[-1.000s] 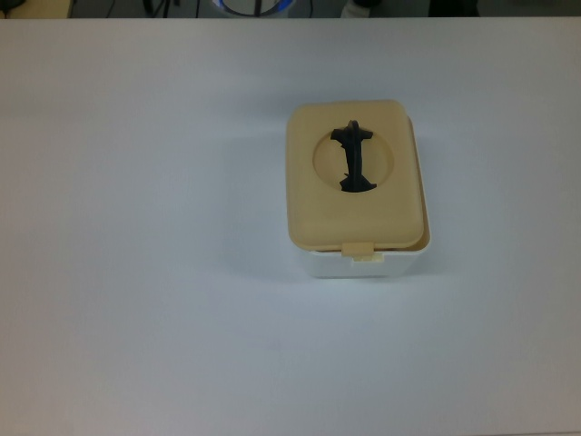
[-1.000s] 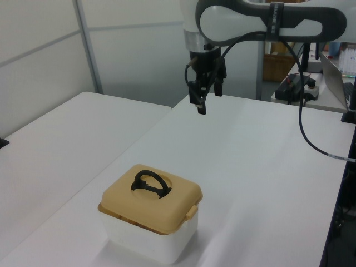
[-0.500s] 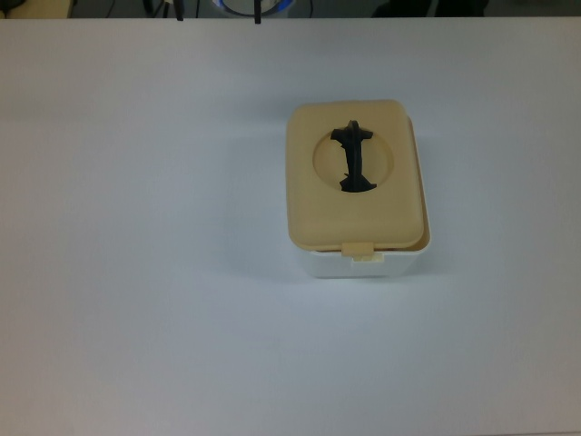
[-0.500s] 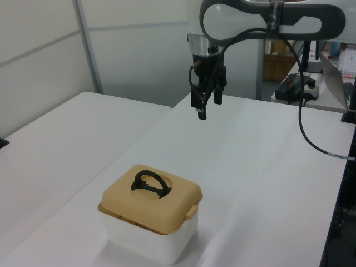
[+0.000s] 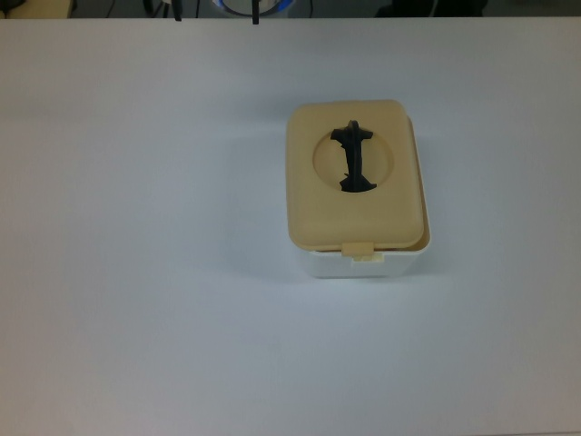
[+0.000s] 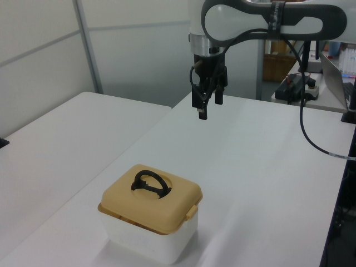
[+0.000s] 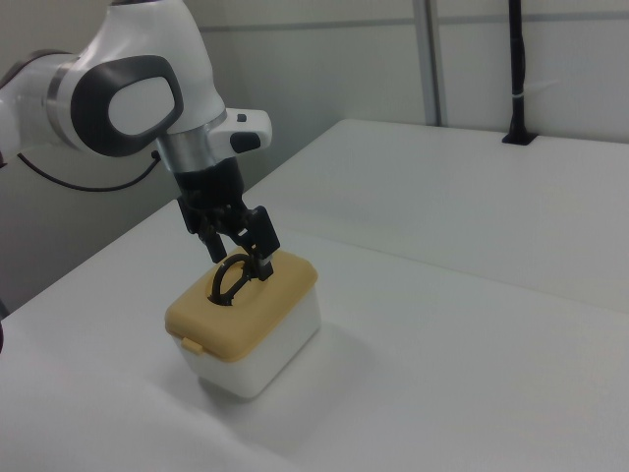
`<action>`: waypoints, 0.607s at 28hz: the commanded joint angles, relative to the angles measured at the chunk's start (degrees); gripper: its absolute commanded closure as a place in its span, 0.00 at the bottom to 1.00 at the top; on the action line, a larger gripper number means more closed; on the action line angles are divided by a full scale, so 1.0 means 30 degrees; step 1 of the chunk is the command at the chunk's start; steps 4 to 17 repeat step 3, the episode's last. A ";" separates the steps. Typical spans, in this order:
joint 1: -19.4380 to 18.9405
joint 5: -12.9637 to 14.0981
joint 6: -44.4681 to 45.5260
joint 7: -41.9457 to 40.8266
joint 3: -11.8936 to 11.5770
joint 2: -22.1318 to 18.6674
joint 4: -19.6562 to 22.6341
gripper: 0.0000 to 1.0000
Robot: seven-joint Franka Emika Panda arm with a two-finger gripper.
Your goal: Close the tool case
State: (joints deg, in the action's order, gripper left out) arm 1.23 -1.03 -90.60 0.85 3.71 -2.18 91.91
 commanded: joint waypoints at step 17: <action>0.0088 0.0403 -0.0534 -0.0372 -0.0096 -0.0476 0.0653 0.00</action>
